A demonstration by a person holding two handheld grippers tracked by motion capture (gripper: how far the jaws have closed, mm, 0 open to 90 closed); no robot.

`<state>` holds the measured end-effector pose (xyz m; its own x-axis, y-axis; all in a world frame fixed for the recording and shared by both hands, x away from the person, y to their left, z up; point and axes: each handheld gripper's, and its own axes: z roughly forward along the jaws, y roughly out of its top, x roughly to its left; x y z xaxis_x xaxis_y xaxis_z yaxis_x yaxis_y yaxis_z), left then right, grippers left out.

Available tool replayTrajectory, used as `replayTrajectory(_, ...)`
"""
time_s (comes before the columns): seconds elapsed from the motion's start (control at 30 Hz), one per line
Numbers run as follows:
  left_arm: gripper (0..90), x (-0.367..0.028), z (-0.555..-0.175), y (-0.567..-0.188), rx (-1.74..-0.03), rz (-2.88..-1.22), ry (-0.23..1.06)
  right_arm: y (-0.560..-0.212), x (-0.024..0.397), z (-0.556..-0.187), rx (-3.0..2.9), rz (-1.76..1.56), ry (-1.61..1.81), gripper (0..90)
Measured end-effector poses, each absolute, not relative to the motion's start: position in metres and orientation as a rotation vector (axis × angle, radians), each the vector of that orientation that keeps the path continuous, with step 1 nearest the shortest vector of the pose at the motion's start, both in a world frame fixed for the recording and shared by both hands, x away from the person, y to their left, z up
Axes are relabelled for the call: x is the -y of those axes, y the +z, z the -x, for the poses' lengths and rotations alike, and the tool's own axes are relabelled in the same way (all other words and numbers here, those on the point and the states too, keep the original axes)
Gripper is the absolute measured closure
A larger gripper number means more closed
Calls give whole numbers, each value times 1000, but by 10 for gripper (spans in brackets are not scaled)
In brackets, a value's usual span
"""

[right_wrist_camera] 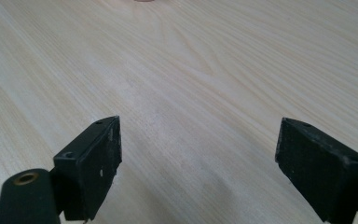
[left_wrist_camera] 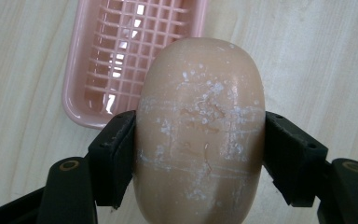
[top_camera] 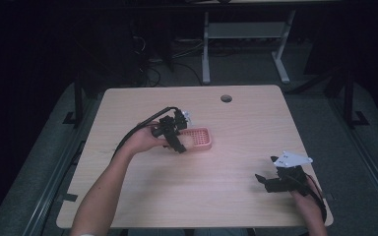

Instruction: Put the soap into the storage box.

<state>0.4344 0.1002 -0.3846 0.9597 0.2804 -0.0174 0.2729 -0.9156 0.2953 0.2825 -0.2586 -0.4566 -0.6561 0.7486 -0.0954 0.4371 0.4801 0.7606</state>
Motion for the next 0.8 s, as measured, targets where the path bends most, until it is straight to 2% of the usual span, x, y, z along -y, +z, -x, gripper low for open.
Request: replayTrajectory(0.8,314,-74,-463,-382,-386,-2813,35,-455,259,-282,-2305,-988,1032,138)
